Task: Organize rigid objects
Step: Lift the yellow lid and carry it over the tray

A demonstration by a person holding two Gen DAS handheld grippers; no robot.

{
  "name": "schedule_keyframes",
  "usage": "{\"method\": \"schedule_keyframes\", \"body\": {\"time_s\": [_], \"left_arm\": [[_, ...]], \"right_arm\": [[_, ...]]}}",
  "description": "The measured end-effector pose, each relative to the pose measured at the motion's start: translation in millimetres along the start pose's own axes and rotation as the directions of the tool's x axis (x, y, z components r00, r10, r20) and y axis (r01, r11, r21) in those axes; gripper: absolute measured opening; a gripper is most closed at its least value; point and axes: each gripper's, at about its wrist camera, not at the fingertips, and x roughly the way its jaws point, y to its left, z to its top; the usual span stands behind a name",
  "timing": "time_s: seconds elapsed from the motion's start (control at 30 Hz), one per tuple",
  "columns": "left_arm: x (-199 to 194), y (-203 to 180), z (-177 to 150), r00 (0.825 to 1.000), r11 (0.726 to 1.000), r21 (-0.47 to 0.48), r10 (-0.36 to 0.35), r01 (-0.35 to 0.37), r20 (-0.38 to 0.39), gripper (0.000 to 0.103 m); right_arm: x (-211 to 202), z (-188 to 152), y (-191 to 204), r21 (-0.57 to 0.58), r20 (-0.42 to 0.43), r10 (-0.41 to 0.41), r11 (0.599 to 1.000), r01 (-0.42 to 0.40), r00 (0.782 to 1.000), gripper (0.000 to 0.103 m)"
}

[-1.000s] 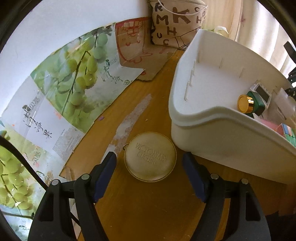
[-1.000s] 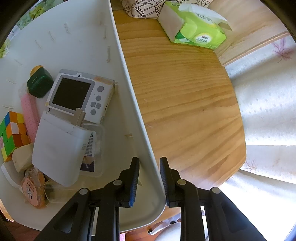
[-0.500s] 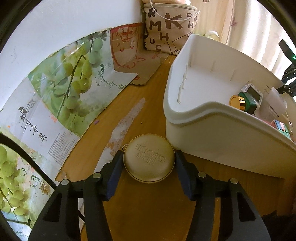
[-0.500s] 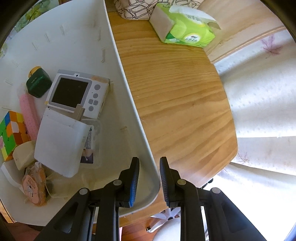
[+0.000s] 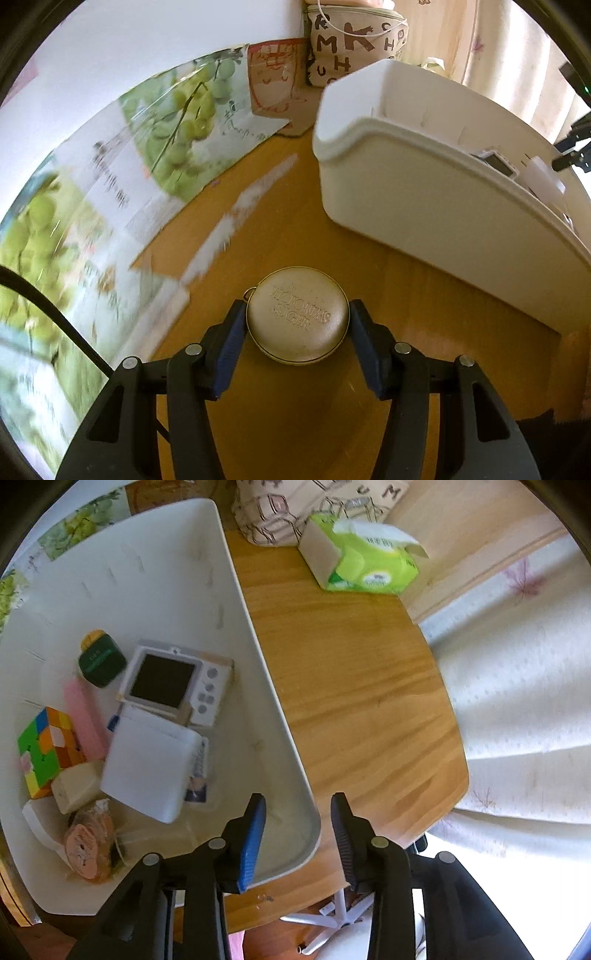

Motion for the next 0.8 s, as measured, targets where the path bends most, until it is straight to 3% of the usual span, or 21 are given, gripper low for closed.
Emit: {"method": "schedule_keyframes", "body": {"time_s": [0.27, 0.53, 0.8], "left_arm": [[-36.5, -17.2, -24.6, 0.998, 0.986, -0.157, 0.055, -0.054, -0.001, 0.059], [-87.7, -48.4, -40.1, 0.989, 0.927, -0.357, 0.143, -0.119, 0.04, 0.059], [-128.1, -100.2, -19.0, 0.967, 0.856, -0.486, 0.242, -0.177, 0.074, 0.059]], "right_arm": [[-12.4, 13.9, 8.9, -0.063, 0.082, 0.068, 0.996, -0.063, 0.994, 0.043], [-16.4, 24.6, 16.4, -0.112, 0.138, 0.121, 0.988, -0.106, 0.983, 0.052], [-27.6, 21.0, 7.6, -0.141, 0.199, 0.228, 0.969, -0.202, 0.953, 0.053]]}}
